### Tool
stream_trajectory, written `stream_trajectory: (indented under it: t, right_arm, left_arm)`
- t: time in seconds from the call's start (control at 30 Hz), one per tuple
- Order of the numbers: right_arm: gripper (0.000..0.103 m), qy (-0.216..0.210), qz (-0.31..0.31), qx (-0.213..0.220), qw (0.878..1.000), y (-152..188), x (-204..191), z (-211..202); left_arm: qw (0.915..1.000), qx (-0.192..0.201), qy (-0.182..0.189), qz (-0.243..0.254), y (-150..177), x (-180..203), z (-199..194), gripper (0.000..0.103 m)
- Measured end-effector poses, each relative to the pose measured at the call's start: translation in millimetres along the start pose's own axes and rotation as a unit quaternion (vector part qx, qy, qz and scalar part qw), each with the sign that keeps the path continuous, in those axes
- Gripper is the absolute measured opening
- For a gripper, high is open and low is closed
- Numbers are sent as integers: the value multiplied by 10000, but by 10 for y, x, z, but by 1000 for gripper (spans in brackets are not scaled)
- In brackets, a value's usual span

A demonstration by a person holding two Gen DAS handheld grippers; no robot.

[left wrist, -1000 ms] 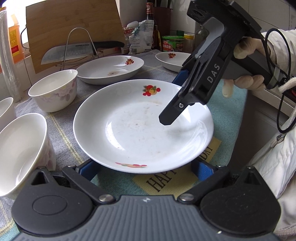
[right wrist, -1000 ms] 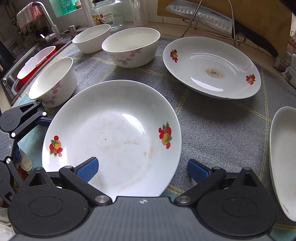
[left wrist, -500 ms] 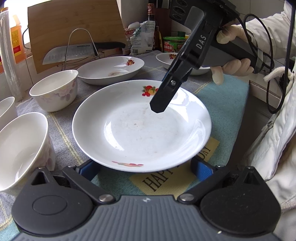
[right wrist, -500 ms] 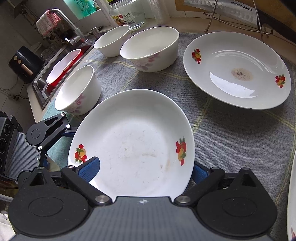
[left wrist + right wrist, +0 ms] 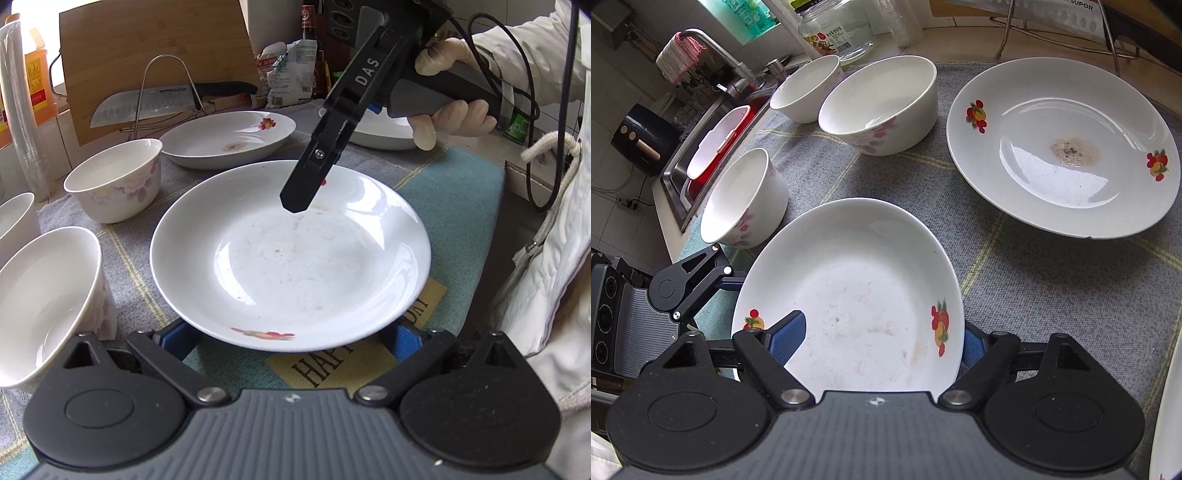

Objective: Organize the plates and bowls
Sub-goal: 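Grip the plate rim with the right tool and lift it, then carry the held plate with the right tool toward another floral plate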

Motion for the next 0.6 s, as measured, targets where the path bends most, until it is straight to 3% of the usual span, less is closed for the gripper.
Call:
stream_trajectory:
  t: [0.17, 0.6]
  right_arm:
    - [81, 14, 108, -17, 9999, -13, 49, -41]
    - [78, 84, 145, -40, 9999, -80, 51, -25]
  left_arm:
    - [10000, -17, -4, -8, -6, -11, 0, 98]
    - [10000, -20, -71, 55, -6, -6, -26, 98]
Point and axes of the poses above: each gripper's, at about its wrist camera, not at the fingertips, and z roughly the way its jaws point, x to its right, y to its underside, the point moved 5 cm from there along z, roughly the way its jaws point, and after that the axes turned 7 degrees about z, right-handed, at the moved point
